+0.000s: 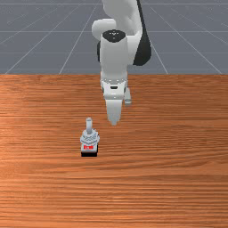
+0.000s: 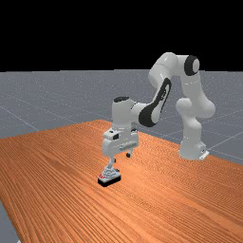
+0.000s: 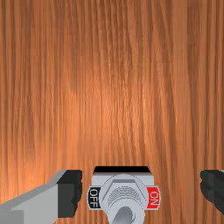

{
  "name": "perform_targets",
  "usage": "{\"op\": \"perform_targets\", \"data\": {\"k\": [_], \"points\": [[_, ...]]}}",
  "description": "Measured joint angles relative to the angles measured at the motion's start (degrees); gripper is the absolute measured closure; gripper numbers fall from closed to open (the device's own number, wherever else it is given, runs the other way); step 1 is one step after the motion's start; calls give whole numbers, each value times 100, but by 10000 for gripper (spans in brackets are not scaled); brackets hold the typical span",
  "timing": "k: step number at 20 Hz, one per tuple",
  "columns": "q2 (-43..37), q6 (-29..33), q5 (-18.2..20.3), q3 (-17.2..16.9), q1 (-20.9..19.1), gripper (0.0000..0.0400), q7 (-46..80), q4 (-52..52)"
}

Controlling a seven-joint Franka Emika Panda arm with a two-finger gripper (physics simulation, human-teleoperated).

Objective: Turn on the trigger

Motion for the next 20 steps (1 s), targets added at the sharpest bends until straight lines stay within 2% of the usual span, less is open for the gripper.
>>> {"op": "perform_targets", "data": {"k": [1,2,3,5,9,15,20], "points": [[107,-70,0,1,1,157,0,177],[220,-140,0,1,1,252,0,361],[335,-212,0,1,1,310,0,548],[566,-360,0,1,1,367,0,929],[574,-359,5,-8,0,395,27,934],[574,-360,-92,-52,36,400,72,935],[603,-419,-27,-22,0,400,11,989]]}}
